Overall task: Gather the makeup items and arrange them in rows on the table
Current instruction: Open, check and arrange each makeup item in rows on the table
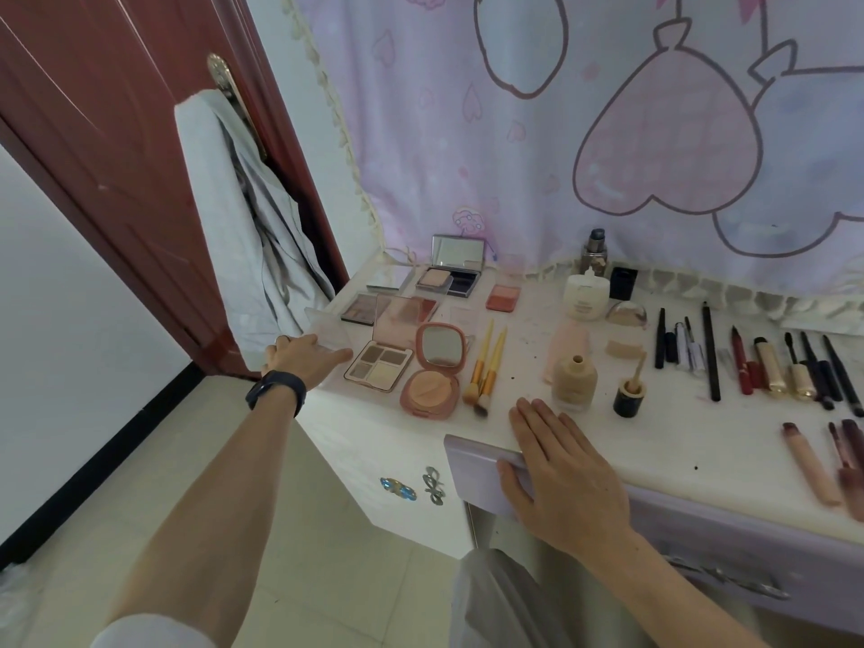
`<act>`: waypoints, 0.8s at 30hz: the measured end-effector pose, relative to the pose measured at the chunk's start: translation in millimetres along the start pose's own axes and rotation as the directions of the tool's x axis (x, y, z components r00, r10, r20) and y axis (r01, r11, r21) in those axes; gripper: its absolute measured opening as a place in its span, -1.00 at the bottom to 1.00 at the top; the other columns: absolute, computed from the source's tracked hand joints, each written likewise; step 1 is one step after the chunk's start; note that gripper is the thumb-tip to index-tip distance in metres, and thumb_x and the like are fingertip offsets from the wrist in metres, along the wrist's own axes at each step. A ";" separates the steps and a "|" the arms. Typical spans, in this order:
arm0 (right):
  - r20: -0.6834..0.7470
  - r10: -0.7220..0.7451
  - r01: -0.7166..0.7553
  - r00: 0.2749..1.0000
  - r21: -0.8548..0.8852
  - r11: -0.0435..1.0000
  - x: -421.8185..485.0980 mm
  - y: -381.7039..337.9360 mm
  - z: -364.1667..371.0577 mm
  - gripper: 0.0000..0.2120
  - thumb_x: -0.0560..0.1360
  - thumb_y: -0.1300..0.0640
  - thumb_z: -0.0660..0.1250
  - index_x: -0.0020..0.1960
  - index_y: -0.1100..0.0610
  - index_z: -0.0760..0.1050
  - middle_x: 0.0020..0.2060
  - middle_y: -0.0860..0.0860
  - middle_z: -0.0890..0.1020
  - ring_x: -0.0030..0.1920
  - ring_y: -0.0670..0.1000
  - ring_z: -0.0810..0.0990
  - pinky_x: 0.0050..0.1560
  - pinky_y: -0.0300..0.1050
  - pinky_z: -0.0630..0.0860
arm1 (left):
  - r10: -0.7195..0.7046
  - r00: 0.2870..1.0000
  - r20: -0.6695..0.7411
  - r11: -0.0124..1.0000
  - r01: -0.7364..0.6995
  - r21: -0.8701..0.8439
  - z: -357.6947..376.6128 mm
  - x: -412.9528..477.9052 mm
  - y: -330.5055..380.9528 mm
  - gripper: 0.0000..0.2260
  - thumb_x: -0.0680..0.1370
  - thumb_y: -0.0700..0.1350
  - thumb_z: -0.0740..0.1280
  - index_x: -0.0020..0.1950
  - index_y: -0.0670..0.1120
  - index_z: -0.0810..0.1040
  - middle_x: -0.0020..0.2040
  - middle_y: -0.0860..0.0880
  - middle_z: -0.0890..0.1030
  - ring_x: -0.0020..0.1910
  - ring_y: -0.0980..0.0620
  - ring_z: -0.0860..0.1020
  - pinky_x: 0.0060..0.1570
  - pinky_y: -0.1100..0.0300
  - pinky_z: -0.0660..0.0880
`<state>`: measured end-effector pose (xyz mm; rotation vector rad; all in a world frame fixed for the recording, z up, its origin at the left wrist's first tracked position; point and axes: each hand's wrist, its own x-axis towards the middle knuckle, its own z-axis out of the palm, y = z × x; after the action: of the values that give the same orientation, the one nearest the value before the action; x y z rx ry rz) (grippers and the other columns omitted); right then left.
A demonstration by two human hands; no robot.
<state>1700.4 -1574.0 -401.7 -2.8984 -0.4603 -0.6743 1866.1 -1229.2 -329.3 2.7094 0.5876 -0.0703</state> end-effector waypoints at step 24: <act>0.012 -0.001 0.001 1.000 -0.008 1.000 1.3 -0.6 -4.5 -0.38 0.58 -0.15 0.10 0.43 0.27 0.49 0.40 0.16 0.53 0.42 0.12 0.50 0.43 0.11 0.40 | 0.087 0.995 -0.044 0.972 -0.095 -0.215 -9.3 -5.6 -27.6 -0.28 0.46 0.40 0.31 0.47 -0.01 0.41 0.41 -0.15 0.43 0.41 -0.19 0.35 0.35 -0.16 0.38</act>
<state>1699.5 -1574.0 -397.0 -2.9118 -0.4610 -0.6604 1849.4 -1204.7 -329.4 2.5251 0.4513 0.0613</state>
